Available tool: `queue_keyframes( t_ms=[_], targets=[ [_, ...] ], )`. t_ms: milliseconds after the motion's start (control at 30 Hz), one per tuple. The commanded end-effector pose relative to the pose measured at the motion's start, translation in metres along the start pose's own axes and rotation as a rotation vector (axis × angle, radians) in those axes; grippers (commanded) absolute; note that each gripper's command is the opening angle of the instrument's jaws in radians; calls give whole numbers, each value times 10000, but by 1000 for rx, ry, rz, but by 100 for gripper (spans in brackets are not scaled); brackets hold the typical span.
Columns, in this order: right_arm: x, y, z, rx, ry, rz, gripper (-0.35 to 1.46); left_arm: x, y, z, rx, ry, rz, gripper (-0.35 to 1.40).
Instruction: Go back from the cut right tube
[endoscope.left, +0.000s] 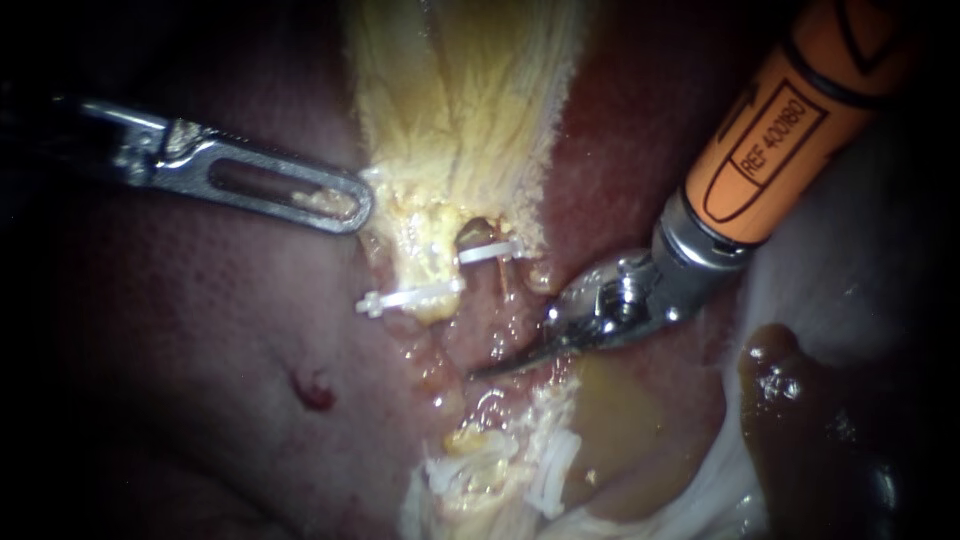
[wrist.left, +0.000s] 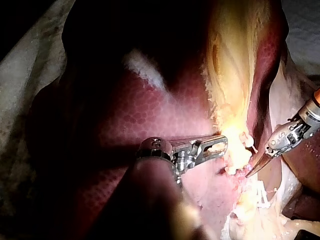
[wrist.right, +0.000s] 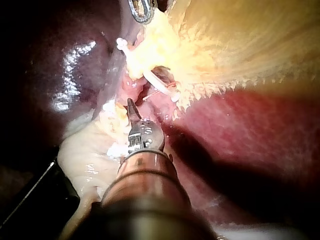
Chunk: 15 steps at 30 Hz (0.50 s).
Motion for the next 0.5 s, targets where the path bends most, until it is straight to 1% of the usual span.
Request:
queue_keyframes(
  t_ms=[33,133,200,233,300,333,367,400,467,500],
  targets=[
    [0,0,-1,-4,2,0,-35,0,0,0,0,-1,0,-35],
    [0,0,-1,-3,2,-1,-35,0,0,0,0,-1,-6,-35],
    [0,-1,-2,-13,14,-1,-35,0,0,0,0,-1,-6,-35],
    [1,-1,-3,-14,24,-2,-35,0,0,0,0,-1,-6,-35],
    [2,-2,-4,-9,66,-5,-35,0,1,0,0,-1,-12,-35],
    [2,-3,-5,0,88,-6,-27,0,1,0,0,-1,-12,-35],
    [3,-3,-5,3,100,-7,9,0,1,0,0,-1,-12,-35],
    [3,-3,-5,1,111,-7,34,0,2,0,0,0,-11,-35],
    [5,-2,-3,-5,134,-7,81,0,3,0,0,0,-11,-35],
    [6,-2,-3,-8,142,-6,98,0,3,0,0,0,-11,-35]
  ],
)
